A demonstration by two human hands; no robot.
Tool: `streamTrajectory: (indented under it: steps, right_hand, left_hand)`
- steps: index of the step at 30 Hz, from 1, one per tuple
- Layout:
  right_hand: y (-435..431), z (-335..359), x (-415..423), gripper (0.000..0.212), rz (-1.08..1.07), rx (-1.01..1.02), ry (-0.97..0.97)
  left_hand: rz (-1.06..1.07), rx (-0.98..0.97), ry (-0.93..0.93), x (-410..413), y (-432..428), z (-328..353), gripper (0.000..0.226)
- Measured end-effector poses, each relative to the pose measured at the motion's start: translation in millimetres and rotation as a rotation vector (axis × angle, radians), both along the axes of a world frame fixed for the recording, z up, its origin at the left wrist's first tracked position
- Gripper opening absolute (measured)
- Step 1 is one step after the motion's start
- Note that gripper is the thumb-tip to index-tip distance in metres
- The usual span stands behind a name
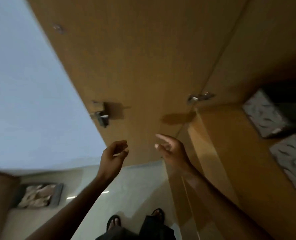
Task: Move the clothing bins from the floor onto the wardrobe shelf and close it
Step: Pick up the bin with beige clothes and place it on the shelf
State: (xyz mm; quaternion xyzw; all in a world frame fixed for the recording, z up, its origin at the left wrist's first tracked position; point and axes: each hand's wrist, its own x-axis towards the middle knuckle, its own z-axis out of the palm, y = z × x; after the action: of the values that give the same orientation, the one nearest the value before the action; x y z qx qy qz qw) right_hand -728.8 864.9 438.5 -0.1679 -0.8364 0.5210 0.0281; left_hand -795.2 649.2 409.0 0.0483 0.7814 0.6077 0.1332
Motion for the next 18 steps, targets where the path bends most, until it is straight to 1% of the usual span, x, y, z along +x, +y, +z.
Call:
streamTrajectory:
  steps: [5, 9, 12, 18]
  right_hand:
    - [-106.8, -3.5, -37.9, 0.042, 0.226, 0.004, -0.033]
    - [-191.0, -8.1, -51.9, 0.041, 0.341, -0.014, -0.049]
    - [-279.2, -14.5, -59.3, 0.04, 0.492, -0.012, -0.071]
    - [-412.4, -28.1, -73.5, 0.041, 0.71, -0.009, -0.118]
  left_hand:
    - [0.234, 0.01, -0.015, 16.3, -117.5, -2.8, 0.024]
    - [0.375, 0.008, -0.04, 33.7, -206.1, -3.1, 0.025]
    - [0.505, -0.024, -0.044, 56.3, -296.1, -7.2, 0.025]
    - [0.759, -0.11, -0.053, 99.0, -420.1, -11.4, 0.023]
